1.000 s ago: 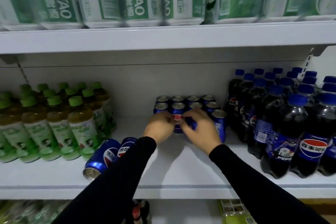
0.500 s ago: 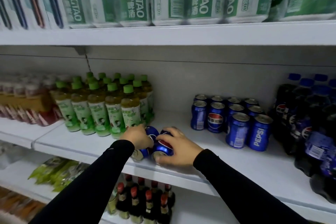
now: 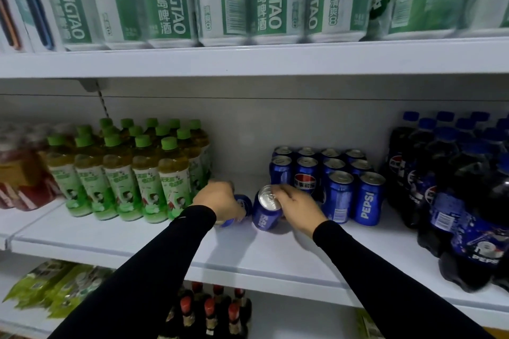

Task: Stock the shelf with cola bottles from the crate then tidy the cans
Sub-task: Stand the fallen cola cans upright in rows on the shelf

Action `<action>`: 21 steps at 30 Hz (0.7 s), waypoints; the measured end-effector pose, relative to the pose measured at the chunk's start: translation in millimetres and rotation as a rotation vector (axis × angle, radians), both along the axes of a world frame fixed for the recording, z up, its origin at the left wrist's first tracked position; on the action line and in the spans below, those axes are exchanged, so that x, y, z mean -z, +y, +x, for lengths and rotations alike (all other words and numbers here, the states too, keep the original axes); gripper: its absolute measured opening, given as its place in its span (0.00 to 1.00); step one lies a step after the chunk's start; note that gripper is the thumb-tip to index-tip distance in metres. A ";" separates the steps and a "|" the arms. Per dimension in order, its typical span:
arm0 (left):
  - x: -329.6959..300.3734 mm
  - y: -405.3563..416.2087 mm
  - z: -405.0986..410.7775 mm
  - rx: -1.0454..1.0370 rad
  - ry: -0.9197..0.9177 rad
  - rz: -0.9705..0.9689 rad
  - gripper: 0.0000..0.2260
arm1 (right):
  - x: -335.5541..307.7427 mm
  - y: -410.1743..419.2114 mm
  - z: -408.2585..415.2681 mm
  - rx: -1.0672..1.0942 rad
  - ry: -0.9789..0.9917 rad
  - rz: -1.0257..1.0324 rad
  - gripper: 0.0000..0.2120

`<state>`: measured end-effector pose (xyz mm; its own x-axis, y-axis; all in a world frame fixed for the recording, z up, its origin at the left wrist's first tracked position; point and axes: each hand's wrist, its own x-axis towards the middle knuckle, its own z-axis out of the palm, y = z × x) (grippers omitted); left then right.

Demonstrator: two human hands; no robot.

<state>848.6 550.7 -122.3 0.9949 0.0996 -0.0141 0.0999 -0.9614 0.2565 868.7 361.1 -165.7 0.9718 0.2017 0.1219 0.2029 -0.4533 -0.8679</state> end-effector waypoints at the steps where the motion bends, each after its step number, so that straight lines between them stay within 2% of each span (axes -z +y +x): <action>1: -1.7 -3.7 3.1 0.015 -0.020 -0.002 0.20 | -1.1 -2.8 1.1 0.043 0.033 0.032 0.19; 3: -3.1 -11.1 10.6 0.042 -0.038 -0.048 0.23 | -4.7 -6.9 3.2 0.103 0.065 0.051 0.19; 6: -1.6 -20.0 20.2 0.053 -0.079 -0.147 0.28 | -11.8 -8.3 6.8 0.135 0.039 -0.094 0.20; 9: 2.1 -25.6 27.4 0.038 -0.145 -0.248 0.30 | -18.4 -4.5 7.5 0.142 0.047 -0.185 0.25; 12: 8.6 -27.4 33.3 0.020 -0.185 -0.347 0.30 | -18.2 -0.4 11.8 0.122 0.061 -0.274 0.25; 15: 17.7 -25.6 38.8 0.027 -0.201 -0.423 0.29 | -10.5 -3.4 10.8 0.153 0.102 -0.113 0.25; 18: 23.5 -24.1 42.6 0.061 -0.154 -0.482 0.30 | 1.3 -8.0 1.0 0.150 0.033 0.048 0.21; 21: 29.8 -19.8 46.2 0.082 -0.110 -0.555 0.35 | 17.3 -7.8 1.0 0.152 -0.150 -0.093 0.37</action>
